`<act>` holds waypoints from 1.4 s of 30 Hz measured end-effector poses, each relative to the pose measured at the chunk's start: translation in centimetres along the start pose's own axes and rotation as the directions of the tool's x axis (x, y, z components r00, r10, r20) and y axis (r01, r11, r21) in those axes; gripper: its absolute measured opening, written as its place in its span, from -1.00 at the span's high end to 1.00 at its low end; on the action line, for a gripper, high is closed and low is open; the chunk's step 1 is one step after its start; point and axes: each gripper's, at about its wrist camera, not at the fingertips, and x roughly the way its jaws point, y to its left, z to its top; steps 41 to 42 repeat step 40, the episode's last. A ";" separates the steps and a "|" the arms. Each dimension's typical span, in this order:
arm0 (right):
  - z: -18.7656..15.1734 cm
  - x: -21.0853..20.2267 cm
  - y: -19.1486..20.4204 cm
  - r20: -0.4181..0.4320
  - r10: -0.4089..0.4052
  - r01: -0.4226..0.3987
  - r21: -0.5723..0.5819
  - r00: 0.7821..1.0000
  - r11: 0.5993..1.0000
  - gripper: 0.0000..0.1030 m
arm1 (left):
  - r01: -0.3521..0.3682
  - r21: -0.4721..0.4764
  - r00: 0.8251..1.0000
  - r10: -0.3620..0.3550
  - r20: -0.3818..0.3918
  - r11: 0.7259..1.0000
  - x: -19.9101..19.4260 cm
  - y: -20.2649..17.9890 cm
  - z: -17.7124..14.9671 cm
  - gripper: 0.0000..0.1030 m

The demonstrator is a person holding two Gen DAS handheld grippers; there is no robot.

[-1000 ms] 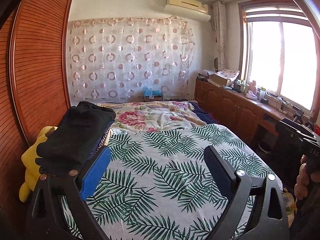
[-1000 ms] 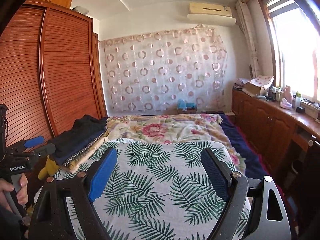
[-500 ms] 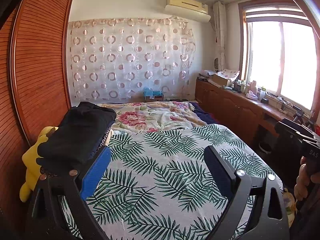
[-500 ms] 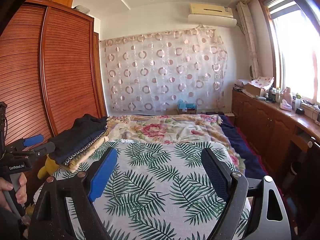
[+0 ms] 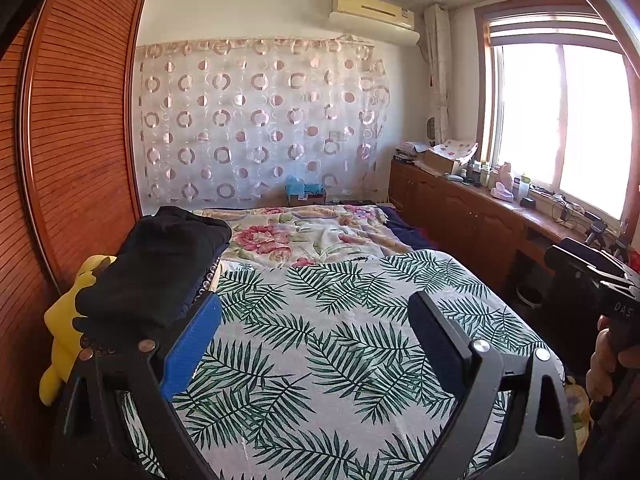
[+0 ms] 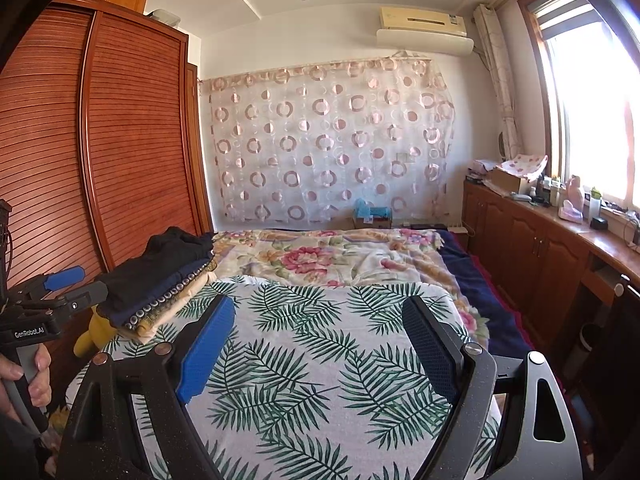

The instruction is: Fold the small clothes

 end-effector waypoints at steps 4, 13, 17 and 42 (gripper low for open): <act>0.1 -0.1 -0.4 0.002 0.004 -0.004 -0.002 1.000 1.000 -0.69 | -0.002 0.001 1.000 0.002 0.000 1.000 0.0 0.0 0.0 -0.84; 0.0 -0.1 -0.9 0.003 0.008 -0.008 -0.007 1.000 1.000 -0.69 | -0.001 0.000 1.000 0.001 0.002 1.000 0.0 0.0 0.0 -0.84; 0.1 -0.1 -0.9 0.004 0.009 -0.009 -0.008 1.000 1.000 -0.69 | -0.001 0.000 1.000 0.001 0.003 1.000 0.0 0.0 -0.1 -0.84; 0.1 -0.1 -1.8 0.006 0.013 -0.013 -0.012 1.000 1.000 -0.69 | -0.001 0.000 1.000 0.001 0.004 1.000 0.0 -0.1 -0.3 -0.84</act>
